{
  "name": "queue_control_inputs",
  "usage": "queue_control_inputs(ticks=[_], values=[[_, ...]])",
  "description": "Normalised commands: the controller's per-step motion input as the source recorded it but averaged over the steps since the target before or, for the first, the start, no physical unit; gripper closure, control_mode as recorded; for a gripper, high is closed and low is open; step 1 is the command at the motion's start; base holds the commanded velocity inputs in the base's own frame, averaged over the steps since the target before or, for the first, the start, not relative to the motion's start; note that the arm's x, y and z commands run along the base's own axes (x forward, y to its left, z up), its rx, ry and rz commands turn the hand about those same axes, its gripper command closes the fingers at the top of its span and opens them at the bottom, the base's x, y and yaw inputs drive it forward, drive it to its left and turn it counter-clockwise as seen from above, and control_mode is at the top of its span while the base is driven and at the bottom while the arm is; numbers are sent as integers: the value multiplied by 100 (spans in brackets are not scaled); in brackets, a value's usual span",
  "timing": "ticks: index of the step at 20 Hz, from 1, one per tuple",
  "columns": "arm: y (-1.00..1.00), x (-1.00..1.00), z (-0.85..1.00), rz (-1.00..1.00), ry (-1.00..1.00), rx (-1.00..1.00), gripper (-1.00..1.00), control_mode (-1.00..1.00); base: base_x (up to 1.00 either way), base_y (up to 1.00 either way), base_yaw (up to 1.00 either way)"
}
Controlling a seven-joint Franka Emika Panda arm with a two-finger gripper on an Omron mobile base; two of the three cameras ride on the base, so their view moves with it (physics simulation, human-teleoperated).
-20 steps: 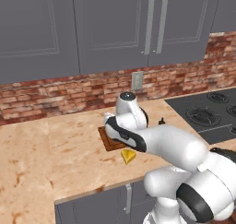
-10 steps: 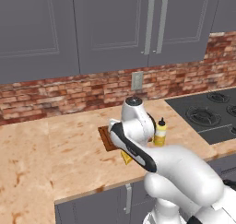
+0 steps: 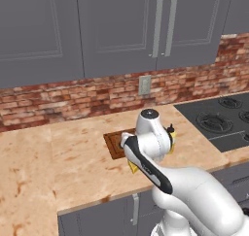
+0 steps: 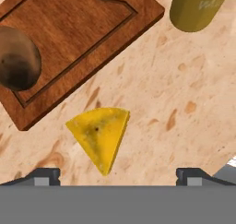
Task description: Retrieve the reheated potato from the microwave, then place the potato, cheese, and condiment on the cutting board.
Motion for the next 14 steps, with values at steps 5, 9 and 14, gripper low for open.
queue_control_inputs(ticks=[5,9,14], values=[[0,-2,-6,5,4,0,-100,-100,0,0,0],[0,9,-15,10,0,0,-100,-100,0,0,0],[2,9,-20,7,1,-4,-100,-100,0,0,0]])
